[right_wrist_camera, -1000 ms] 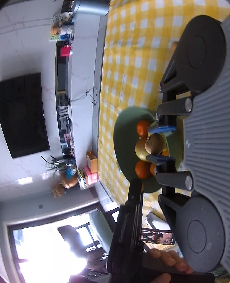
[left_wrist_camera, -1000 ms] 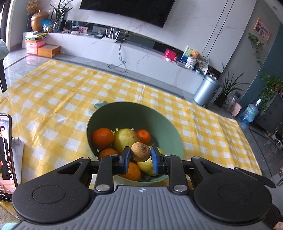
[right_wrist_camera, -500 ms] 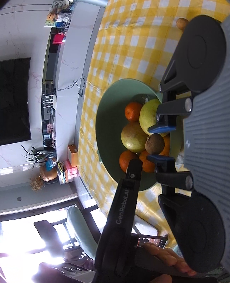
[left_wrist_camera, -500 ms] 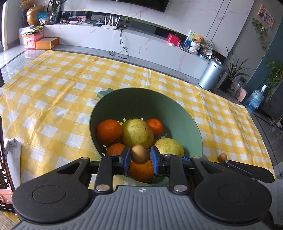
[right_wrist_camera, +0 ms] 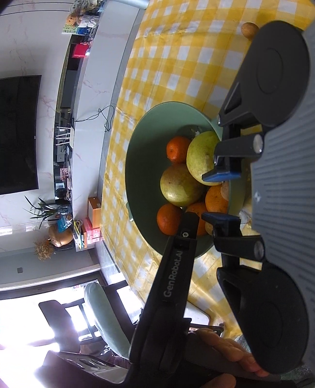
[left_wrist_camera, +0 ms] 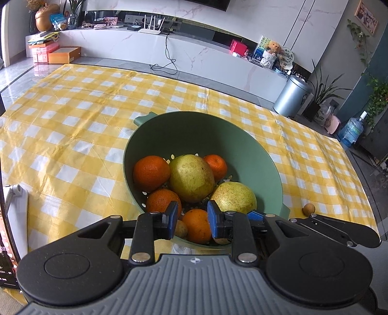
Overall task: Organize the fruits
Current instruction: 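Open both tools to release the brown fruits and withdraw, then move the left tool down to the green cucumber on the cloth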
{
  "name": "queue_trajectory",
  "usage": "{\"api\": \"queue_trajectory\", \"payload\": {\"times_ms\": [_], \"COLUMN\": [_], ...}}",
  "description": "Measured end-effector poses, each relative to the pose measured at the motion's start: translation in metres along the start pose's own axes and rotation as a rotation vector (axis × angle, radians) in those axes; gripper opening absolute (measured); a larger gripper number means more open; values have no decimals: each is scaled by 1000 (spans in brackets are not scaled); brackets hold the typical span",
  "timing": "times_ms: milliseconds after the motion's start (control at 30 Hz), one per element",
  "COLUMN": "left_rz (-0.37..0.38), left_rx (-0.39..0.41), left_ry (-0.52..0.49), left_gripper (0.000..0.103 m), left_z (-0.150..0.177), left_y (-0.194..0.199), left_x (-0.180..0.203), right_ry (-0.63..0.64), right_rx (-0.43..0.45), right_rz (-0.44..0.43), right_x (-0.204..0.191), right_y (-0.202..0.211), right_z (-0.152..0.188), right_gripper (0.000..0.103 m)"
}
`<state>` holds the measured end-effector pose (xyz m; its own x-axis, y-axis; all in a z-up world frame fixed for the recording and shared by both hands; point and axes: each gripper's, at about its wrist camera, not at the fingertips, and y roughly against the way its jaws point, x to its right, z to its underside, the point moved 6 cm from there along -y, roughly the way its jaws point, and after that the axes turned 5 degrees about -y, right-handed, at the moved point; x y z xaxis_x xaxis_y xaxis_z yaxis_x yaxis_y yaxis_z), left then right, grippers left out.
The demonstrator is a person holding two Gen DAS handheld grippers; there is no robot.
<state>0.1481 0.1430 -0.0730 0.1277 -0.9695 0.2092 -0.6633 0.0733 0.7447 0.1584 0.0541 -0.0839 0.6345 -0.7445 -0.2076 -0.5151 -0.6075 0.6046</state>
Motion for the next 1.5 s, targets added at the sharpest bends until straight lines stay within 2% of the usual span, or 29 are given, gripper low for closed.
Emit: {"api": "queue_trajectory", "payload": {"times_ms": [33, 100, 200, 300, 367, 500, 700, 1033, 1167, 1300, 1500], "left_rz": [-1, 1, 6, 5, 14, 30, 83, 169, 201, 227, 216], "left_rx": [2, 7, 24, 52, 71, 111, 134, 88, 69, 22, -50], "left_ry": [1, 6, 2, -18, -38, -115, -202, -330, -477, -624, -788], "left_gripper": [32, 41, 46, 50, 51, 51, 50, 49, 56, 68, 74], "left_z": [0, -1, -4, -7, -8, -9, -3, 22, 39, 61, 88], "left_y": [2, 7, 17, 28, 36, 51, 64, 50, 43, 33, 10], "left_x": [1, 2, 7, 16, 24, 50, 91, 145, 170, 193, 209], "right_ry": [-1, -5, -10, -19, -30, -54, -108, -228, -276, -359, -457], "right_rx": [2, 15, 43, 76, 99, 152, 181, 68, 13, -39, -83], "right_rz": [0, 4, 12, 28, 41, 80, 162, 334, 382, 396, 353], "right_x": [0, 1, 4, 10, 15, 30, 56, 109, 129, 148, 160], "right_y": [2, 7, 18, 34, 45, 72, 110, 151, 161, 164, 156], "right_z": [0, -2, -5, -9, -11, -12, -1, 46, 67, 86, 100], "right_gripper": [24, 24, 33, 34, 36, 52, 58, 58, 60, 64, 65]}}
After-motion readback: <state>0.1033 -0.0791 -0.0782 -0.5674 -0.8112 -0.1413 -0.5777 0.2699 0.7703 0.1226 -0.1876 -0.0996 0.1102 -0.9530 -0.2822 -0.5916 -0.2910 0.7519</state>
